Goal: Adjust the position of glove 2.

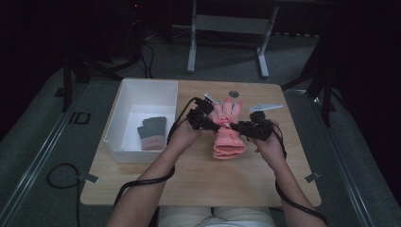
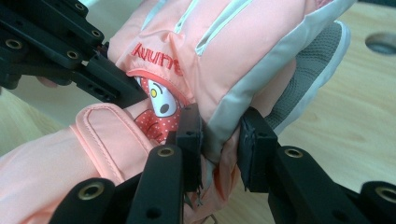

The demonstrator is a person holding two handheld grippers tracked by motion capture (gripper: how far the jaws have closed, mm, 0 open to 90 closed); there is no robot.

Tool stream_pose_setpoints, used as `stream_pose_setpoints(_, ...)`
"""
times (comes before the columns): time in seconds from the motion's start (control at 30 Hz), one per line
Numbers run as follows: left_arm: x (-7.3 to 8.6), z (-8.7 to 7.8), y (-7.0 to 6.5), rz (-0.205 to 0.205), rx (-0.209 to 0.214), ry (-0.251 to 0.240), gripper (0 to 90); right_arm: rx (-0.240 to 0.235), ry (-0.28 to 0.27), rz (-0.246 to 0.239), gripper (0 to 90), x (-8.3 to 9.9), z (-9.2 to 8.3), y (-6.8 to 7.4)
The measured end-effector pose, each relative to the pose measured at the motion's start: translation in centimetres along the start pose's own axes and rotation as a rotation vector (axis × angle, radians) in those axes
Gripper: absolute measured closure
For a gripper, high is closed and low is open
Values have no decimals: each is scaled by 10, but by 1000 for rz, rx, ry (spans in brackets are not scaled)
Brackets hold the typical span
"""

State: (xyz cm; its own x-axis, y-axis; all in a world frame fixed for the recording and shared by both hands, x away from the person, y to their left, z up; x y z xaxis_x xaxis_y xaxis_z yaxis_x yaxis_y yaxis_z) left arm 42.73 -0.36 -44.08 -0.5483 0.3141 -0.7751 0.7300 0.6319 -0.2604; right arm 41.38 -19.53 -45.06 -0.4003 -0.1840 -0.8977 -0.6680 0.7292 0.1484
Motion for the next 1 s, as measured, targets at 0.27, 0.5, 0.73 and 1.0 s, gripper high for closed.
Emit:
stream_pose_setpoints(0.27, -15, -30, 6, 22, -27, -2, 823, -19, -25, -17, 727, -26, 6, 17)
stream_pose_setpoints(0.5, -39, -64, 12, 58, -56, 5, 823, -33, -56, -35, 729, -59, 10, 33)
stream_pose_setpoints(0.73, -58, -98, 21, 75, -94, -4, 823, -53, -89, -58, 729, -92, 19, 50)
stream_pose_setpoints(1.0, -66, -136, 35, 81, -153, -9, 823, -85, -113, -66, 730, -120, 36, 74)
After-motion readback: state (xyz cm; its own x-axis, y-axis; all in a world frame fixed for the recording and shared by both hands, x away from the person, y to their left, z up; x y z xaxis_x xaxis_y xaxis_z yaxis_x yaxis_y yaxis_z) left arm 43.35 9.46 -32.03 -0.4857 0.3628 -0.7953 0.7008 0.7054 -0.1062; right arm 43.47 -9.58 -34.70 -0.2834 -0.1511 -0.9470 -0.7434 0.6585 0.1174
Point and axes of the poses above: each handheld gripper's, and its own axes: z roughly forward along the jaws, x roughly out of its underside, y roughly to its left, the point moved 3 cm from there along z, roughly forward along the jaws, and after that the axes turned 14 degrees about -y, right-handed, at the moved point
